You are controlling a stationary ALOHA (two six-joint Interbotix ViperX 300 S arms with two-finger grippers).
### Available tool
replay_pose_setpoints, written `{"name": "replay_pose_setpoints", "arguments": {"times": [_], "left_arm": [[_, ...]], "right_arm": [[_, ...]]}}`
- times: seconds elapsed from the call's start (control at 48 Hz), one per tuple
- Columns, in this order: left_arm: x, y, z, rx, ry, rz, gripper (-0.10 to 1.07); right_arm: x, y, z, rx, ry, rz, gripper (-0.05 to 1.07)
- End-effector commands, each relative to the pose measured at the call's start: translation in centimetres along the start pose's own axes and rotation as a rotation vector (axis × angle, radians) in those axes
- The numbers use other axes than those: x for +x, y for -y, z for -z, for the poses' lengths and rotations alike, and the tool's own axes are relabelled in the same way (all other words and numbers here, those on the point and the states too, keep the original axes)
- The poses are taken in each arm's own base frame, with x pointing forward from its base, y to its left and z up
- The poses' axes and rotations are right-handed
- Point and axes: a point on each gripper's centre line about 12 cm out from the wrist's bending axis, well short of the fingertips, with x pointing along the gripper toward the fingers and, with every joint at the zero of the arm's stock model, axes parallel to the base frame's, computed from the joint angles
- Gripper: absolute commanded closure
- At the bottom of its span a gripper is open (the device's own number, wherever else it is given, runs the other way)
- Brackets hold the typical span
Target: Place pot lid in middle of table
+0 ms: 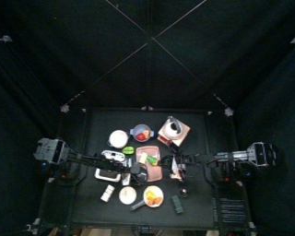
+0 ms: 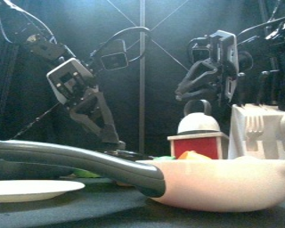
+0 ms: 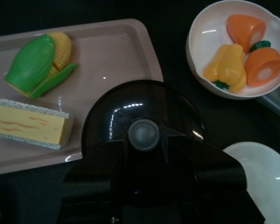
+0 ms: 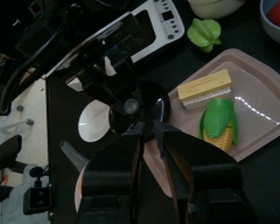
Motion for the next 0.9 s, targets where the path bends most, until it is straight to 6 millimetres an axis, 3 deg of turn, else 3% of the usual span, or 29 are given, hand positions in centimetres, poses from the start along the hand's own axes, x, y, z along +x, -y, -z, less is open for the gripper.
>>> {"name": "replay_pose_setpoints", "arguments": {"times": [0.0,0.354,0.875], "left_arm": [[-0.33,0.18,-0.45,-0.015,0.017,0.004,0.34],[-0.44,0.18,-0.18,-0.029,0.012,0.004,0.32],[-0.49,0.18,-0.43,-0.034,0.020,0.004,0.09]], "right_arm": [[-0.08,-0.36,-0.71,-0.005,0.021,-0.012,0.41],[-0.03,-0.40,-0.86,-0.008,0.024,-0.013,0.41],[-0.03,-0.41,-0.86,-0.012,0.024,-0.013,0.41]]}}
